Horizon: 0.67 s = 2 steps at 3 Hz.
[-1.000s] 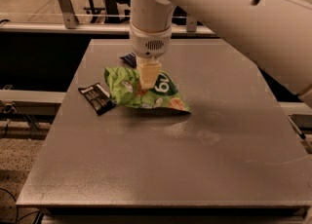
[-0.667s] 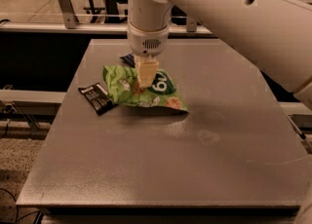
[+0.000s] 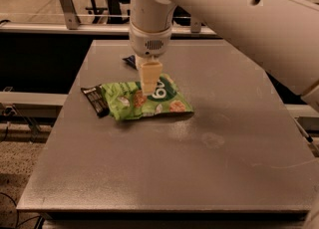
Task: Move green rice chip bag near rxbar chocolate
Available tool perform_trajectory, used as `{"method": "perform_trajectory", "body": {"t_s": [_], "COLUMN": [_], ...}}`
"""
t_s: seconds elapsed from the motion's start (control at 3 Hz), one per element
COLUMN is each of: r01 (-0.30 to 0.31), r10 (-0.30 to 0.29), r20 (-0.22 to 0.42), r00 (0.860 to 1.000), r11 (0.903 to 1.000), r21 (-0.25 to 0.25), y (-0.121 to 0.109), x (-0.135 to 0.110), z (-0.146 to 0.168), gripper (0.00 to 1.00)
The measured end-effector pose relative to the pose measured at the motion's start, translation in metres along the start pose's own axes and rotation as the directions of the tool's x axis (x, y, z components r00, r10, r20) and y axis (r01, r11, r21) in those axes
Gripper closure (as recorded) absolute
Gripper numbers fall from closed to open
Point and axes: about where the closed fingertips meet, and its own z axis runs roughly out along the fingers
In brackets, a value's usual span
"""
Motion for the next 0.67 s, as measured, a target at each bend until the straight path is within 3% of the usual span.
{"method": "perform_trajectory", "body": {"t_s": [0.33, 0.67], "r01": [0.0, 0.0], "r10": [0.0, 0.0], "r20": [0.002, 0.002], "r00": [1.0, 1.0], "r11": [1.0, 1.0], "r21": [0.004, 0.004], "y": [-0.0009, -0.0009], "x": [-0.0007, -0.0007], "z": [0.0001, 0.0001], "gripper": [0.0, 0.0]}}
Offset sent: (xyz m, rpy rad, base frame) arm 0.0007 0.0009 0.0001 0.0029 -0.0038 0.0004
